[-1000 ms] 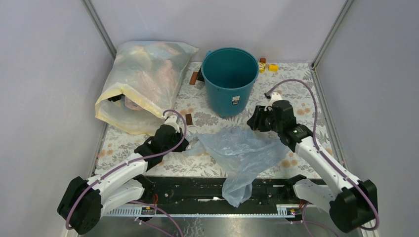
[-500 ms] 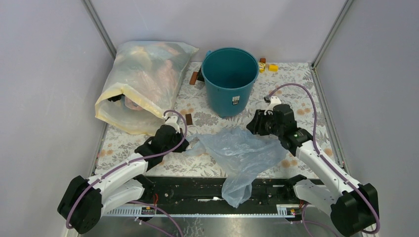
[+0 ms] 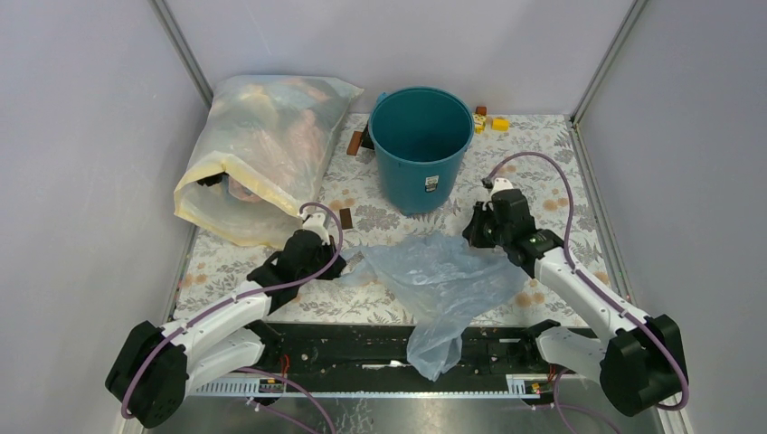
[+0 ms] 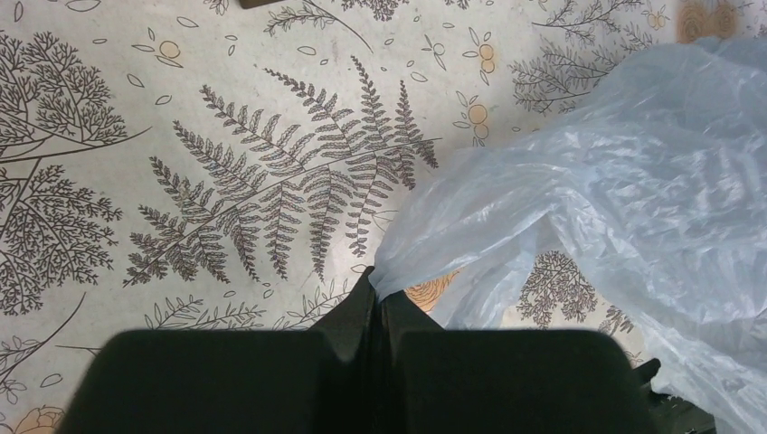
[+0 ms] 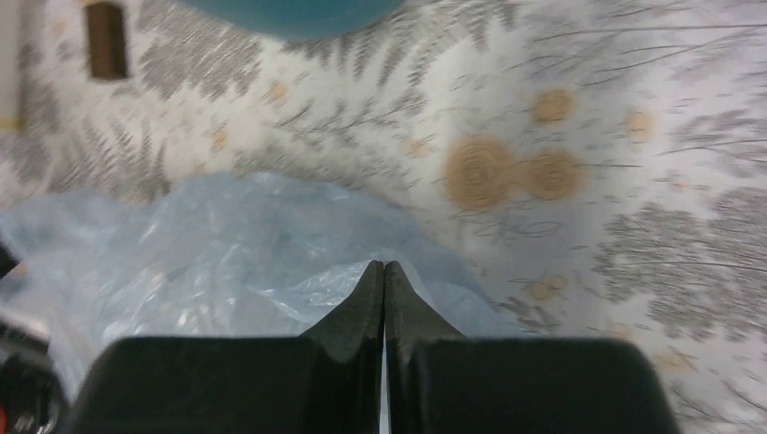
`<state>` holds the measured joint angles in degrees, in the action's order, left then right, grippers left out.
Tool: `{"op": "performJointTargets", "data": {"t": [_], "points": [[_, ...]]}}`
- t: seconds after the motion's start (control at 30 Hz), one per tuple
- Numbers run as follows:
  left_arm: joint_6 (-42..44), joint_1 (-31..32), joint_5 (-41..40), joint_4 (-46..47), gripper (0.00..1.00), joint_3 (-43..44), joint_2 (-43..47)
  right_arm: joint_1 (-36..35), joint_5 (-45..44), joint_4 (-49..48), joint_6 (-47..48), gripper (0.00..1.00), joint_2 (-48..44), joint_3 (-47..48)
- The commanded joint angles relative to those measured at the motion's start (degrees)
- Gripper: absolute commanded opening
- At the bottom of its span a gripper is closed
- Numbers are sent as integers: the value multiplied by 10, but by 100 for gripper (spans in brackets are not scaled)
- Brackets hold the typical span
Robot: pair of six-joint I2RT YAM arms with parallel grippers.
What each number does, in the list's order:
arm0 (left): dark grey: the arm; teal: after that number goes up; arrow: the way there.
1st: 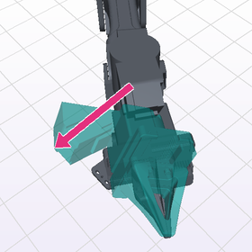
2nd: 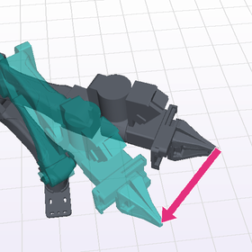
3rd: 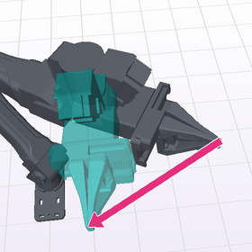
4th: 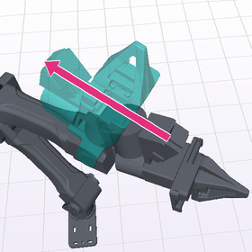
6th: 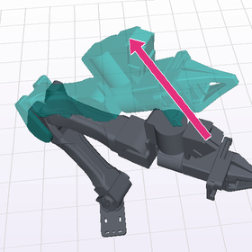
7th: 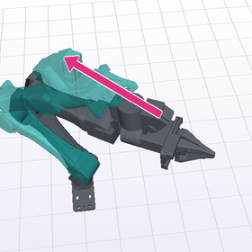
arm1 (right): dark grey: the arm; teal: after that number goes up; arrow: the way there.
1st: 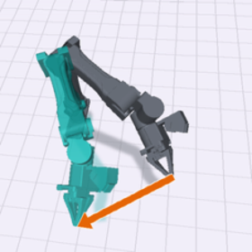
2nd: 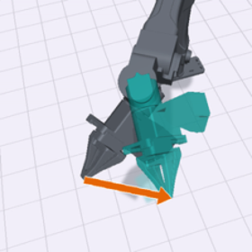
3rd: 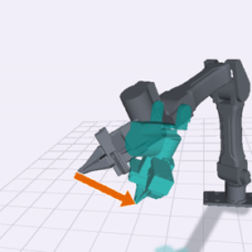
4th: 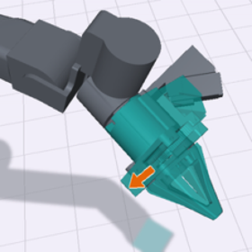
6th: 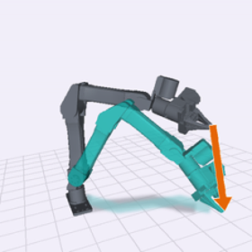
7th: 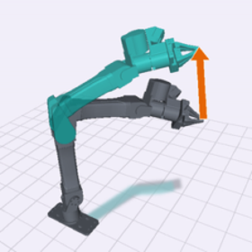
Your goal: Put the trash bags into the trash bin
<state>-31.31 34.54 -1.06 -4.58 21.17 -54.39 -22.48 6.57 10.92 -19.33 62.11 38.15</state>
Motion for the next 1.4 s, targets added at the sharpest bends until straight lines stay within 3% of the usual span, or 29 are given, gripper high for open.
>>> {"op": "performJointTargets", "data": {"t": [0.0,0.13,0.37,0.57,0.7,0.77,0.83,0.9,1.07,1.1,1.17,1.37], "points": [[4,-2,-11,28,0,-3,8,1,-196,21,-8,0,10,70],[3,-2,-12,35,0,-7,10,32,-326,45,1,0,54,149],[1,-2,-11,38,0,-12,14,104,-321,50,9,0,151,254],[-1,-2,-12,39,0,-12,14,125,-300,62,19,0,220,336],[-4,-2,-21,37,0,-13,16,127,-282,57,41,7,225,366],[-8,-2,-29,35,0,-14,19,128,-258,53,50,14,219,377],[-14,-2,-42,30,0,-15,25,127,-212,59,57,46,207,383],[-17,-2,-47,28,0,-18,35,127,-179,67,54,64,188,369],[-20,-2,-52,30,0,-30,66,127,-174,86,0,73,106,276],[-20,-2,-53,30,0,-32,70,128,-187,90,-17,78,87,254],[-19,-2,-51,31,0,-33,72,128,-223,110,-55,98,49,214],[-18,-2,-43,33,0,-30,61,127,-268,162,-124,100,-60,133]]}}
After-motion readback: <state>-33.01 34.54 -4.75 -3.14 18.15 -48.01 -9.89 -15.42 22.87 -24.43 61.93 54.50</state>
